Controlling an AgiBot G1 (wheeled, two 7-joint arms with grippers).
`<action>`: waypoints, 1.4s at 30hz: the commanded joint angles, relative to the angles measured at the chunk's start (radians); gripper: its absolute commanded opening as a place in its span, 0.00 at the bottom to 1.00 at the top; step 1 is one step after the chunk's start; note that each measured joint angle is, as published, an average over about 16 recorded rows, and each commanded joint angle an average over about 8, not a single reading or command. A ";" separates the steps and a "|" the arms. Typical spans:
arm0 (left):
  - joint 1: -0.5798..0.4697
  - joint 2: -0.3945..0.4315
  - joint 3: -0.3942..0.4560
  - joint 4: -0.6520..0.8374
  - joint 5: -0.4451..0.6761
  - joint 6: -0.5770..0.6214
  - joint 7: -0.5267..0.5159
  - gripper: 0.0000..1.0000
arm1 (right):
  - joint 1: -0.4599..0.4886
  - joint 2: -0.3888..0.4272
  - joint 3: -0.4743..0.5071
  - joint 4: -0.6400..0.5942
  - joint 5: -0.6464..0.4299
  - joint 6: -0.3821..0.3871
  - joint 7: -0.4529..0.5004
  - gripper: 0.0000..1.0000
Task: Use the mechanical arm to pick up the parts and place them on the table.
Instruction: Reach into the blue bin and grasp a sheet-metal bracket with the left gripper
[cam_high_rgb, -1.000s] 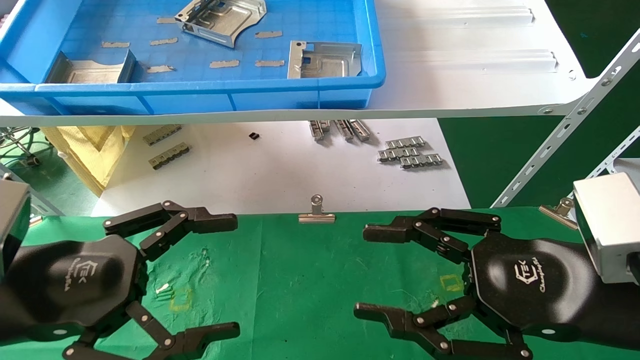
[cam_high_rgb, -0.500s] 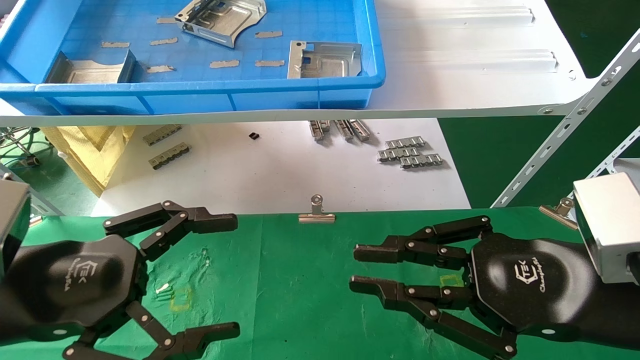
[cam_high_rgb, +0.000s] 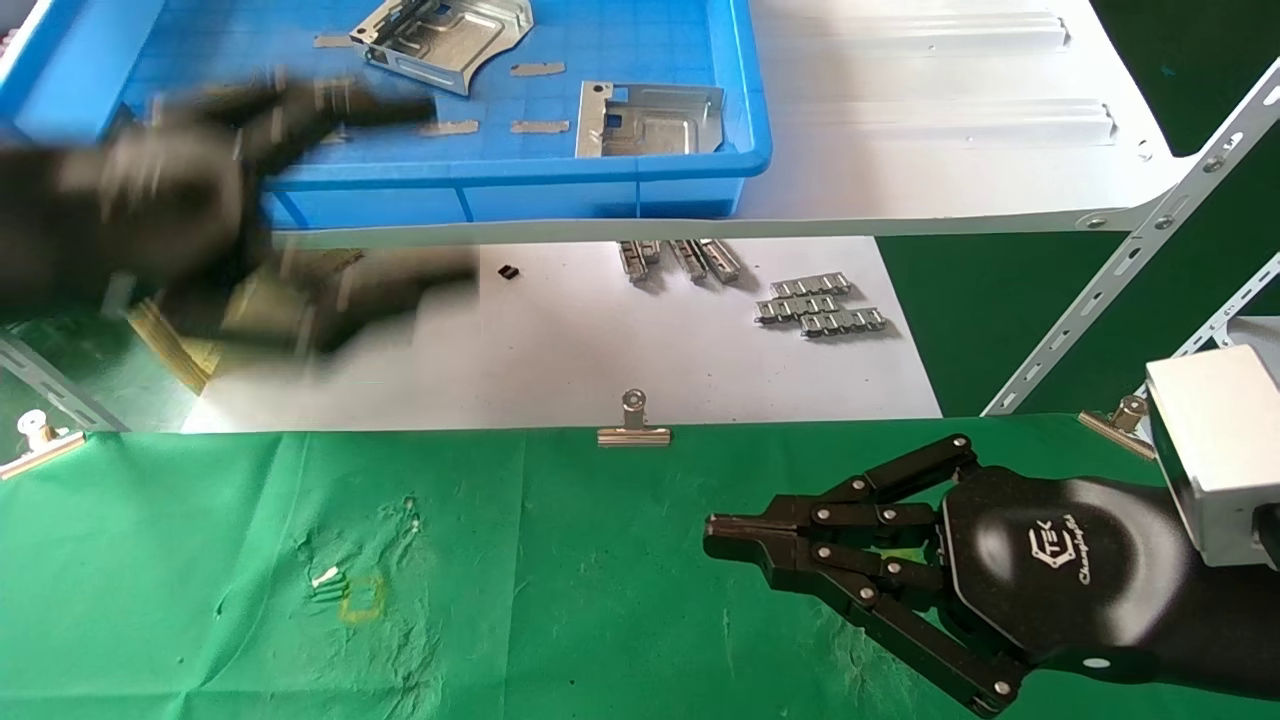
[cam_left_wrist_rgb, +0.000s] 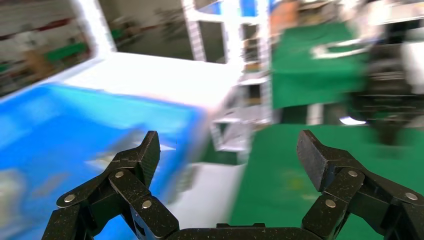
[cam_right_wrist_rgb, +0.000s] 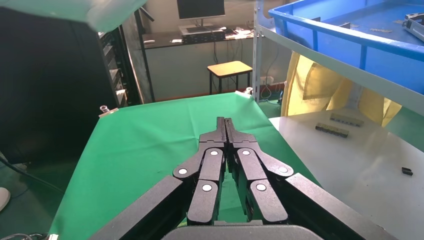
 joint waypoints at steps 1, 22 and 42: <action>-0.111 0.039 0.029 0.080 0.069 -0.003 -0.005 1.00 | 0.000 0.000 0.000 0.000 0.000 0.000 0.000 0.00; -0.538 0.475 0.192 0.929 0.453 -0.542 0.087 0.05 | 0.000 0.000 -0.001 0.000 0.001 0.000 0.000 0.00; -0.556 0.513 0.227 1.005 0.505 -0.620 0.074 0.00 | 0.000 0.001 -0.002 0.000 0.001 0.001 -0.001 0.00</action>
